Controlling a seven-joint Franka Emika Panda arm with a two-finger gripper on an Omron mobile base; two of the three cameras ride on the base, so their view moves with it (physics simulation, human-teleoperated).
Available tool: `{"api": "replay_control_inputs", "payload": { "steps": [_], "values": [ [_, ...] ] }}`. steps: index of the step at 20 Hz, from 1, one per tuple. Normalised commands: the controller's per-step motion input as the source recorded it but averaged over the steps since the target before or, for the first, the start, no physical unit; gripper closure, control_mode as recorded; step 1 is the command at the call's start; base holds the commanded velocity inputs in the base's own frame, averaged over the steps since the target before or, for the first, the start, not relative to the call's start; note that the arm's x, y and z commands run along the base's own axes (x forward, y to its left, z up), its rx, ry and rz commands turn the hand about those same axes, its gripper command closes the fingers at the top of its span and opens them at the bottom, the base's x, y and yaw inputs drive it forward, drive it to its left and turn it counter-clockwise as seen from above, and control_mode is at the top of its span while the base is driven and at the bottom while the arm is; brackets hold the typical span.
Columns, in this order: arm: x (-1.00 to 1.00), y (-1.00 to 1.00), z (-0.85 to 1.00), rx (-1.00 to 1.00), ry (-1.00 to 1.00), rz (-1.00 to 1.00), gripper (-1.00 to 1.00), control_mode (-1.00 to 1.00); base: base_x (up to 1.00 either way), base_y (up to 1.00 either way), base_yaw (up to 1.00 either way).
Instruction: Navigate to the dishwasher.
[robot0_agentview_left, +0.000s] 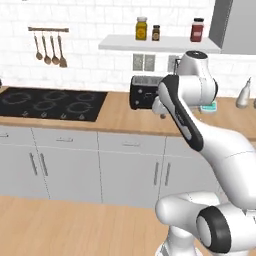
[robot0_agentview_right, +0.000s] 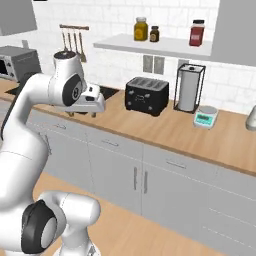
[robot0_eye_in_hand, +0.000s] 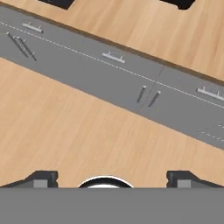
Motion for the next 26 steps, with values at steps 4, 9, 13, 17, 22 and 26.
{"api": "replay_control_inputs", "payload": {
  "steps": [4,9,13,17,22,26],
  "values": [
    [0.0,0.0,0.0,0.0,0.0,0.0,-1.0,1.0,-0.03,0.0,0.55],
    [0.0,0.0,0.0,0.0,0.0,0.0,-1.0,1.0,0.01,0.0,0.62],
    [0.0,0.0,0.0,0.0,0.0,0.0,-1.0,1.0,0.02,0.01,0.66],
    [0.0,0.0,0.0,0.0,0.0,0.0,-1.0,1.0,0.0,0.12,0.68],
    [0.0,0.0,0.0,0.0,0.0,0.0,-1.0,1.0,0.08,0.06,0.69],
    [0.0,0.0,0.0,0.0,0.0,0.0,-1.0,1.0,0.07,-0.16,0.63]
  ]
}}
